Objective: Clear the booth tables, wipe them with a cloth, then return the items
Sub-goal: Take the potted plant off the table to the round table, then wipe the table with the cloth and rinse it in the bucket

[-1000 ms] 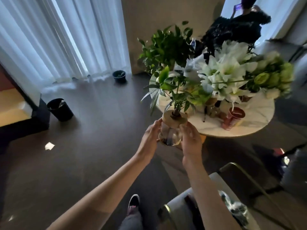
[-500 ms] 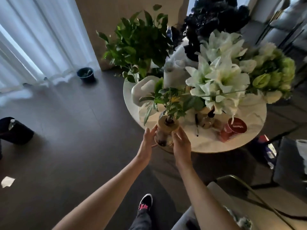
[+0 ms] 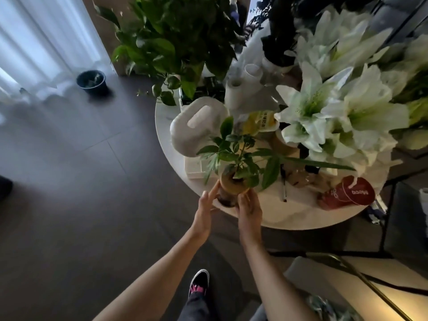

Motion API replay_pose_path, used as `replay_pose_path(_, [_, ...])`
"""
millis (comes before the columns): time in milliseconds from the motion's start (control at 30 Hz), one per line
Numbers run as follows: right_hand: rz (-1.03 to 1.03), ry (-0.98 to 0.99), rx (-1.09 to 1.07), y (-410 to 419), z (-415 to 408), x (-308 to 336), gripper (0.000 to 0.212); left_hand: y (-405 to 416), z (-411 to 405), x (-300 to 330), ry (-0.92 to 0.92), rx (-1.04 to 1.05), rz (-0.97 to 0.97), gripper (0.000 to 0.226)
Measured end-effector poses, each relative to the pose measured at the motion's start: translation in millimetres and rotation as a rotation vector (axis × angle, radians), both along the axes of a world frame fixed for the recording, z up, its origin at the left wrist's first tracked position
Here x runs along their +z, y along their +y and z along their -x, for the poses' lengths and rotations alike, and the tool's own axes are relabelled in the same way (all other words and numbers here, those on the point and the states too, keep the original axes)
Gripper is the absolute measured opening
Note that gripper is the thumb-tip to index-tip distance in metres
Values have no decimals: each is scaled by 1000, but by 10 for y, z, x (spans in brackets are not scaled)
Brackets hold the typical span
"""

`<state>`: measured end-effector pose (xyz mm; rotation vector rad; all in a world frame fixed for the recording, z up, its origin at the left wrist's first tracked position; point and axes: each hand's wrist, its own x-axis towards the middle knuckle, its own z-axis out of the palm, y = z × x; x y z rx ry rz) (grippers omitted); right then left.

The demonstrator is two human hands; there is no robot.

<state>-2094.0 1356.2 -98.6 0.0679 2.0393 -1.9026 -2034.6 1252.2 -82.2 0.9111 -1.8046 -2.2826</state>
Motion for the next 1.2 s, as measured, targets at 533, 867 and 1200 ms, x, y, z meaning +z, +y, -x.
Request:
replay_pose_path(533, [89, -95, 121, 167, -561, 330, 49, 323, -462, 228, -45, 61, -74, 58])
replay_pose_path(867, [118, 112, 335, 512, -1792, 1201, 58, 790, -1827, 984, 100, 330, 38, 41])
replay_pose_path(1200, [329, -116, 659, 657, -3919, 1813, 17, 1279, -4348, 1528, 204, 820, 140, 52])
